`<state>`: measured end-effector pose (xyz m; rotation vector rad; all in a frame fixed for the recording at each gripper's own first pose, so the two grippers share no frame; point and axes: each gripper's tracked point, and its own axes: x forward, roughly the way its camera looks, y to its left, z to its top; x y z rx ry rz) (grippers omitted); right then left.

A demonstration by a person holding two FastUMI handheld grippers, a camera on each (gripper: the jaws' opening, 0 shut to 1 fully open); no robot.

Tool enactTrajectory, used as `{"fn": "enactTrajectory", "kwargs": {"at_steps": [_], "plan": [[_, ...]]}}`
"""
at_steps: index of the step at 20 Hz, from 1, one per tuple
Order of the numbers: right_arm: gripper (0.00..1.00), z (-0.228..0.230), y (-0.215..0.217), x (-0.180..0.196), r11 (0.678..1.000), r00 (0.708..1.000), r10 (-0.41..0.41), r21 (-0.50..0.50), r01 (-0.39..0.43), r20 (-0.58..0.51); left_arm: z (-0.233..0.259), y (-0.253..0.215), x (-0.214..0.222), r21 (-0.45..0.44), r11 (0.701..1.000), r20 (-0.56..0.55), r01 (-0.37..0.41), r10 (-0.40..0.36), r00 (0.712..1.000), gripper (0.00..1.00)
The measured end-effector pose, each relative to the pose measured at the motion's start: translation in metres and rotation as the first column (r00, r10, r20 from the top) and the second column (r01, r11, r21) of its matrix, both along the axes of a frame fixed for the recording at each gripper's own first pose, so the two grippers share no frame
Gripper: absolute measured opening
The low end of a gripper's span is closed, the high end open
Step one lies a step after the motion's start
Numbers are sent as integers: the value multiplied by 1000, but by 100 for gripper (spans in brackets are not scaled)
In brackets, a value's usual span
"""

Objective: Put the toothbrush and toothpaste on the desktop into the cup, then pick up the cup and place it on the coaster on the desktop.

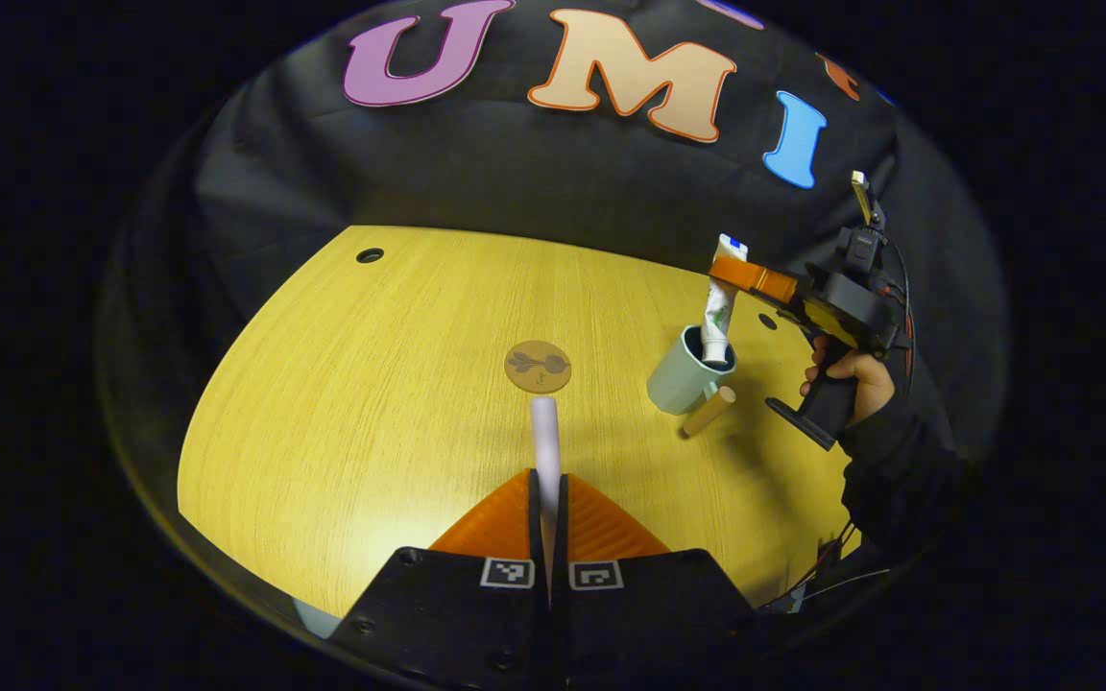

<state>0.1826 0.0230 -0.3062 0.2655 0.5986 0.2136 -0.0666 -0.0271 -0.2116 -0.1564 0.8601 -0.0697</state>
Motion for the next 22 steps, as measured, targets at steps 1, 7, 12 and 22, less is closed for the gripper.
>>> {"fn": "enactTrajectory", "kwargs": {"at_steps": [1,7,12,22], "plan": [[14,-4,0,-2,1000,1000,4,-20,-4,-1,1,-1,1,3,1000,4,-3,3,1000,0],[25,-32,5,-21,995,996,64,-74,-69,-67,16,-11,22,-11,1000,69,15,-14,998,0],[88,-18,-8,-58,996,993,74,-45,-78,-87,28,-35,58,-54,997,144,63,-55,988,0],[97,17,-74,-134,999,994,13,-49,-18,-107,53,-103,175,-202,971,365,126,-45,930,0]]}}
